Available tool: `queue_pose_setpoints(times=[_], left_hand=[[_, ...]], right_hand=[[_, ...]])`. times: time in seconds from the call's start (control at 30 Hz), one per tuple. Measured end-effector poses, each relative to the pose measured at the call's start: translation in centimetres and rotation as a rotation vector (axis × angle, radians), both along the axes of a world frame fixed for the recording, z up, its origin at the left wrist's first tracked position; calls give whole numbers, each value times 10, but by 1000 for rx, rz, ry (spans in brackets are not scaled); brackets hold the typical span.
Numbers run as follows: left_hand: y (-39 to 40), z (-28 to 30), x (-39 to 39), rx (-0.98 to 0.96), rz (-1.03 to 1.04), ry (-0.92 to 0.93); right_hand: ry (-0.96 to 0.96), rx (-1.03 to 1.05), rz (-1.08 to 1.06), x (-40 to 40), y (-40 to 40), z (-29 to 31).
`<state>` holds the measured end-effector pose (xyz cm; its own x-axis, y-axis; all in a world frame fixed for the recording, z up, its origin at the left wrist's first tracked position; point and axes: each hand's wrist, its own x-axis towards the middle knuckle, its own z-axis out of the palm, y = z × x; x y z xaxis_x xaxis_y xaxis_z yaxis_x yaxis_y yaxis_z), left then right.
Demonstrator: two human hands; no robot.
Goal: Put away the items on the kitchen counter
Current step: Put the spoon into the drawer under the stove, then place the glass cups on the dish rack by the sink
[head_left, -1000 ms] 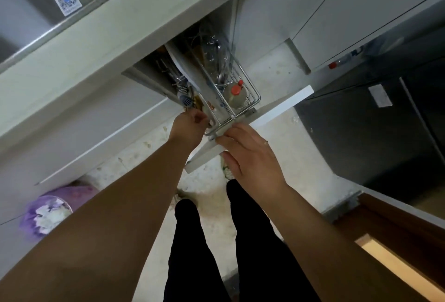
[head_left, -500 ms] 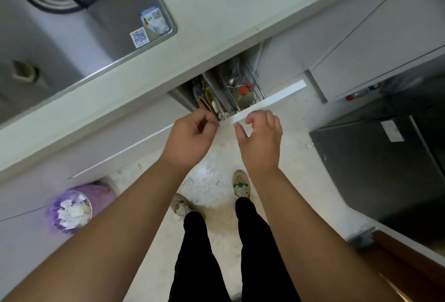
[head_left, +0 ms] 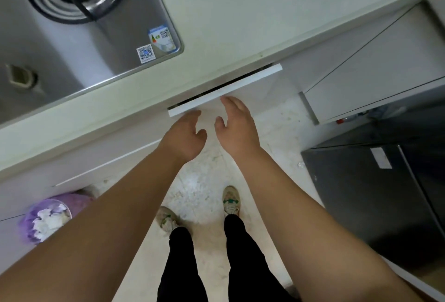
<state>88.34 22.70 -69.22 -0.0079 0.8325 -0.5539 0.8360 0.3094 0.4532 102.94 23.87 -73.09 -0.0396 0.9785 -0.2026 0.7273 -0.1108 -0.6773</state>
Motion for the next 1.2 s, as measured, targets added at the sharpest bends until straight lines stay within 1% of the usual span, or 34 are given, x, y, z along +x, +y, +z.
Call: queue_pose_setpoints(times=[0.17, 0.4, 0.6, 0.73, 0.8, 0.97, 1.07, 1.2], left_hand=[[8, -5, -3, -24, -29, -30], [22, -6, -9, -65, -32, -89], [27, -6, -16, -53, -27, -126], [11, 3, -19, -39, -6, -140], [2, 15, -23, -19, -18, -145], [-32, 70, -47, 118, 28, -168], [-50, 111, -76, 234, 72, -181], [-65, 172, -137, 383, 183, -142]], right_hand=[[-26, -45, 63, -6, 11, -2], [-29, -183, 151, -11, 27, 8], [-39, -210, 211, -13, 31, 13], [-50, -168, 252, -14, 20, 25], [-41, -159, 259, -16, 11, 38], [-14, -18, 238, -34, -27, 97], [21, 75, 361, -68, -44, 136], [48, 180, 534, -140, -44, 186]])
